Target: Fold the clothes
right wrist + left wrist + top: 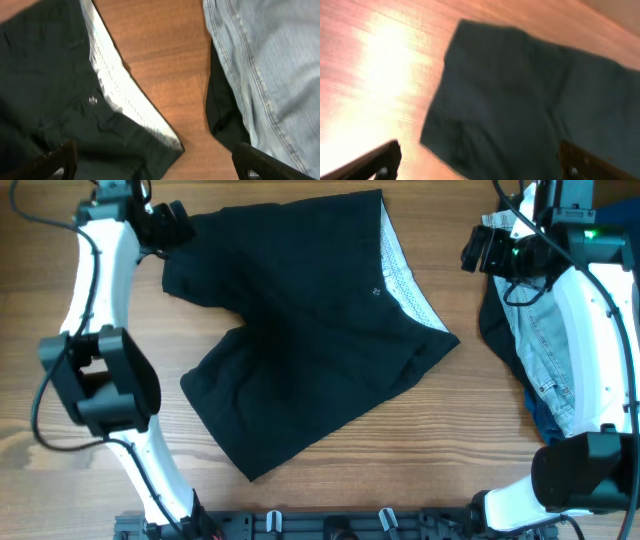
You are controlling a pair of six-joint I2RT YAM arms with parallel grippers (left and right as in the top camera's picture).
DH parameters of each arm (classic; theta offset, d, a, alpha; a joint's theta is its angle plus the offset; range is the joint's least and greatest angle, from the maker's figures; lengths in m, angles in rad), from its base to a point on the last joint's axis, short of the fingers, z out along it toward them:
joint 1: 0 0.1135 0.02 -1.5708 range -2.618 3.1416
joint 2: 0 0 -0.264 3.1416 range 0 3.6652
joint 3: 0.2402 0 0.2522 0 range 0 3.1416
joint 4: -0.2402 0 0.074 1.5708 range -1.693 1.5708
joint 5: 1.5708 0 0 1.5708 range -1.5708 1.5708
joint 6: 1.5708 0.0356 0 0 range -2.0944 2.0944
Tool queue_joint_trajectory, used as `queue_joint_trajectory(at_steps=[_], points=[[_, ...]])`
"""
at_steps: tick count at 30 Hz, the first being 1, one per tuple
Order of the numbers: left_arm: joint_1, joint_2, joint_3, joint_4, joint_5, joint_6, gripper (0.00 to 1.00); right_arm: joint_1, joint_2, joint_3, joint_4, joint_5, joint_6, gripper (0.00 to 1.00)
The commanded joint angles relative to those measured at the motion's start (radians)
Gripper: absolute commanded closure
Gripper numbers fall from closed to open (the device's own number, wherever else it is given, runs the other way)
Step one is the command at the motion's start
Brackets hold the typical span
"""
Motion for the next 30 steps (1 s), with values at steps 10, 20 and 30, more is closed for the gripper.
queue_joint_trajectory(at_steps=[10,20,30], points=[[-0.206,-0.408,0.082,-0.676,-0.01,-0.175,0.0,-0.001,-0.126,-0.002,-0.229,-0.034,0.1,0.0],[-0.621,-0.621,-0.369,-0.646,-0.218,-0.712,0.0,-0.001,-0.14,-0.223,-0.206,-0.034,0.182,0.0],[-0.791,-0.737,-0.962,-0.3,-0.066,-0.864,0.0,-0.001,-0.139,-0.464,0.096,-0.133,0.142,0.0]])
